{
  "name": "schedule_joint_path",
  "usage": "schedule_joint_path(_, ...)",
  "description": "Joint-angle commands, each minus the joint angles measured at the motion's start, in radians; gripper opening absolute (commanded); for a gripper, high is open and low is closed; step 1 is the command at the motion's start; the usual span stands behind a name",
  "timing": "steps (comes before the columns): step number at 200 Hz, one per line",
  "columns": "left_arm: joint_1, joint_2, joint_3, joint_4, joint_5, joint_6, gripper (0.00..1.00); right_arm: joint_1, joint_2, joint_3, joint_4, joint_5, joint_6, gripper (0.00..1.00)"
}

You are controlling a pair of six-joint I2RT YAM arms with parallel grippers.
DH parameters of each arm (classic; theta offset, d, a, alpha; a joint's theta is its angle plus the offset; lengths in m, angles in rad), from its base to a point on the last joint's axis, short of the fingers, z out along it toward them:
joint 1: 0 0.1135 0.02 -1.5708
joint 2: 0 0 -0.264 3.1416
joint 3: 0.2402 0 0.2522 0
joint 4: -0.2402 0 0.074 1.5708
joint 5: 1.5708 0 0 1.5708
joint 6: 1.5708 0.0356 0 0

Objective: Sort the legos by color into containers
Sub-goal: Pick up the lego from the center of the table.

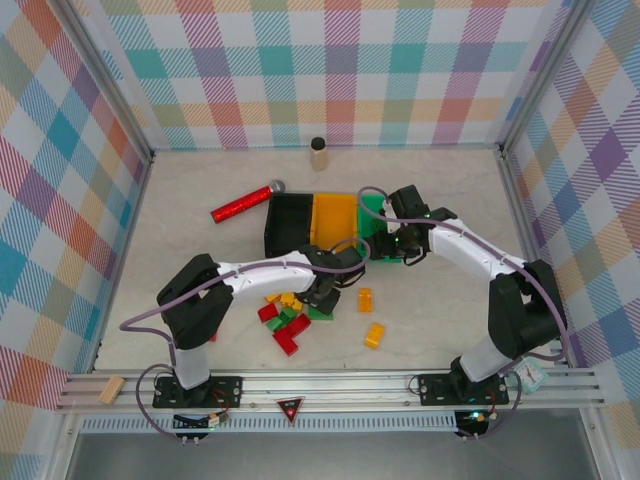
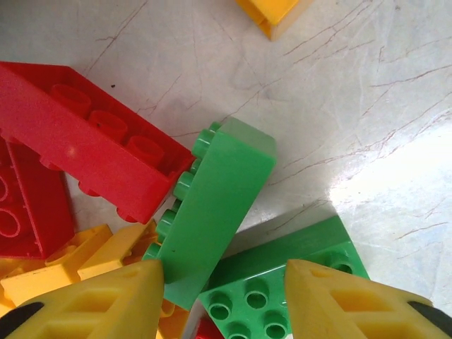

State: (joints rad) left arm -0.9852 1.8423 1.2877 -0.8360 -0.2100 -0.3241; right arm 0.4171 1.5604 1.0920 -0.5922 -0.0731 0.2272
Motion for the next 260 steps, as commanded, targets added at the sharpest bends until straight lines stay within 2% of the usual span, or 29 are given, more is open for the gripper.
schedule_joint_path(1, 0.025, 0.006, 0.032, -0.013, 0.008, 0.006, 0.5, -0.008, -0.025, -0.012, -0.001, -0.02, 0.013, 0.6)
schedule_joint_path(33, 0.045, 0.005, 0.036, -0.02, -0.009, -0.006, 0.53, -0.007, -0.038, -0.025, 0.006, -0.022, 0.019, 0.6)
schedule_joint_path(80, 0.05, 0.023, 0.037, -0.022, 0.035, -0.009, 0.49, -0.007, -0.043, -0.03, 0.004, -0.022, 0.018, 0.6)
schedule_joint_path(118, 0.049, 0.027, 0.01, -0.028, 0.056, -0.02, 0.4, -0.008, -0.051, -0.034, -0.004, -0.015, 0.013, 0.6)
schedule_joint_path(192, 0.045, 0.029, -0.01, -0.033, 0.044, -0.036, 0.41, -0.006, -0.035, -0.014, -0.005, -0.04, 0.012, 0.6)
schedule_joint_path(215, 0.04, 0.037, 0.008, -0.027, 0.05, -0.034, 0.36, -0.008, -0.039, -0.005, -0.014, -0.036, 0.007, 0.6)
schedule_joint_path(239, 0.039, 0.05, 0.011, -0.014, 0.062, -0.036, 0.37, -0.007, -0.046, -0.006, -0.02, -0.025, 0.0, 0.6)
schedule_joint_path(260, 0.027, 0.073, 0.014, -0.026, 0.056, -0.038, 0.42, -0.008, -0.046, -0.007, -0.02, -0.028, 0.003, 0.6)
